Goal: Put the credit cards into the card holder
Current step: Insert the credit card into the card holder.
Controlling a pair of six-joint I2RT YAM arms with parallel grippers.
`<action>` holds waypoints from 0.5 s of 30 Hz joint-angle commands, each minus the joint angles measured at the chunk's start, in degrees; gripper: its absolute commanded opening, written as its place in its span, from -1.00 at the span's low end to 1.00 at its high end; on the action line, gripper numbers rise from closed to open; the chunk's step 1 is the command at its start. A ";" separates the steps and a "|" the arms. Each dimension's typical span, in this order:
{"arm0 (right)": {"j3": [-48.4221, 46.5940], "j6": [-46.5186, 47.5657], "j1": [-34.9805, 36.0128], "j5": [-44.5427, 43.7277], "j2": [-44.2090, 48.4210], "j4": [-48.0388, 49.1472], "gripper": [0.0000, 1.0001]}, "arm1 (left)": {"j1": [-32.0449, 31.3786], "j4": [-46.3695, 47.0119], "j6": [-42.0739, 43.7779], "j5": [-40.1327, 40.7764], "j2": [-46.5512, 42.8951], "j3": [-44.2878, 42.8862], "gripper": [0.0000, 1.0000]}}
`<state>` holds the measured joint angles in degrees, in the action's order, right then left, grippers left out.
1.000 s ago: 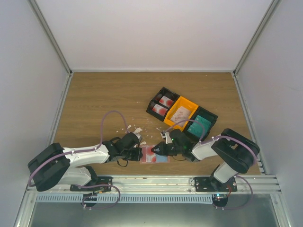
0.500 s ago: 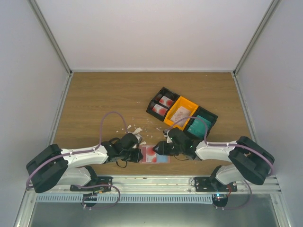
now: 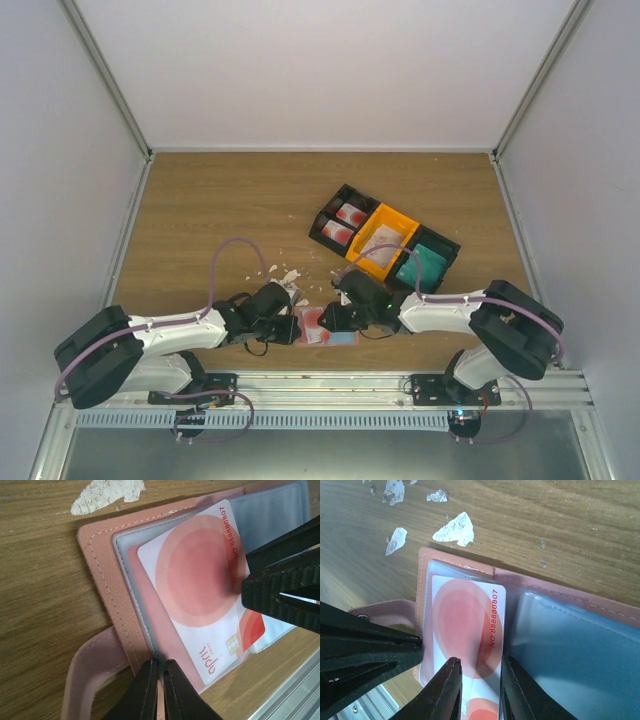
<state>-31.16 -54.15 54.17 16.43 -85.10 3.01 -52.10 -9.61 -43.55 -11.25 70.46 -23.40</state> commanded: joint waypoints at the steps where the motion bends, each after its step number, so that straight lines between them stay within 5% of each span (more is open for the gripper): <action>1: -1.69 1.28 0.85 0.26 -1.56 -0.31 -0.54 | -0.29 1.96 -0.17 -0.96 1.07 1.07 -0.82; 15: -2.19 0.79 1.26 -1.48 0.41 -3.27 -0.44 | -0.29 1.85 -0.13 -0.99 0.73 0.81 -0.80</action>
<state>-33.01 -53.76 54.54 16.91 -87.39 3.31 -52.07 -9.17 -43.55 -11.60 70.85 -23.40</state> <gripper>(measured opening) 0.259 0.097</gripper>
